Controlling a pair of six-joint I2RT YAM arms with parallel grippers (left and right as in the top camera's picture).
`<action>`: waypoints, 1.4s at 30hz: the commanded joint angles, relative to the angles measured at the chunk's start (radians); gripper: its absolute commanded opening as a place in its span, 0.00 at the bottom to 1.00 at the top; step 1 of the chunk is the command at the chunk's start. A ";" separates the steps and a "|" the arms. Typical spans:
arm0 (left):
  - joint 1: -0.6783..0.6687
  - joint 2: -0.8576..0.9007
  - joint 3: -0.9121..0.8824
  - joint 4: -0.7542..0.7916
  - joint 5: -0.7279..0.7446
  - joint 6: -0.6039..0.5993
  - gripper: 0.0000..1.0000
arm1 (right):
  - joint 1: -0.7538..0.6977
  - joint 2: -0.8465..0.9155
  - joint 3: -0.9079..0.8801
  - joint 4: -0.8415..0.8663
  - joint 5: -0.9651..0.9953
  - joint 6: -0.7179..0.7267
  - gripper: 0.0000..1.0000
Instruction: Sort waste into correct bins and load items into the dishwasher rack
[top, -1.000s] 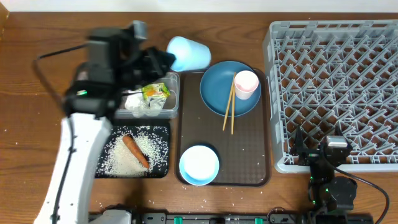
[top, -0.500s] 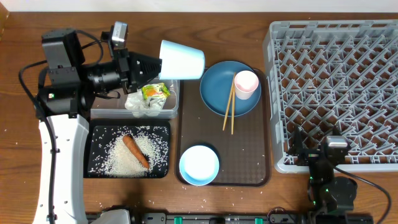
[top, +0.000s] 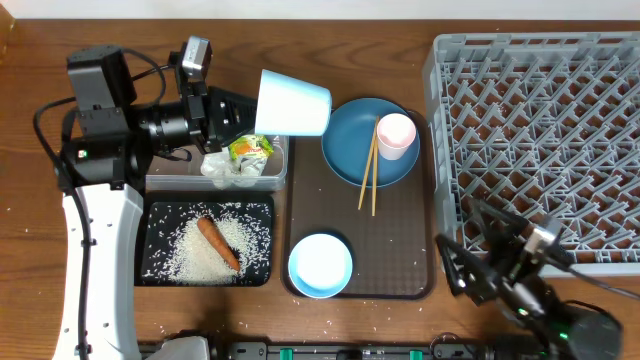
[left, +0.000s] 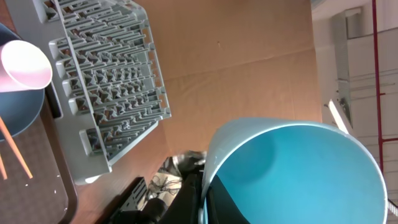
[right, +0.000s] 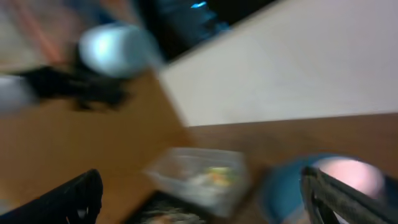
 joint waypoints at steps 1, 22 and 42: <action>-0.029 0.004 0.014 0.000 0.040 -0.010 0.06 | 0.014 0.153 0.141 -0.003 -0.266 0.177 0.99; -0.309 0.003 0.014 0.001 -0.026 0.010 0.06 | 0.015 0.693 0.369 0.337 -0.704 0.378 0.98; -0.420 0.003 0.014 0.001 -0.026 0.029 0.06 | 0.024 0.698 0.368 0.695 -0.649 0.599 0.99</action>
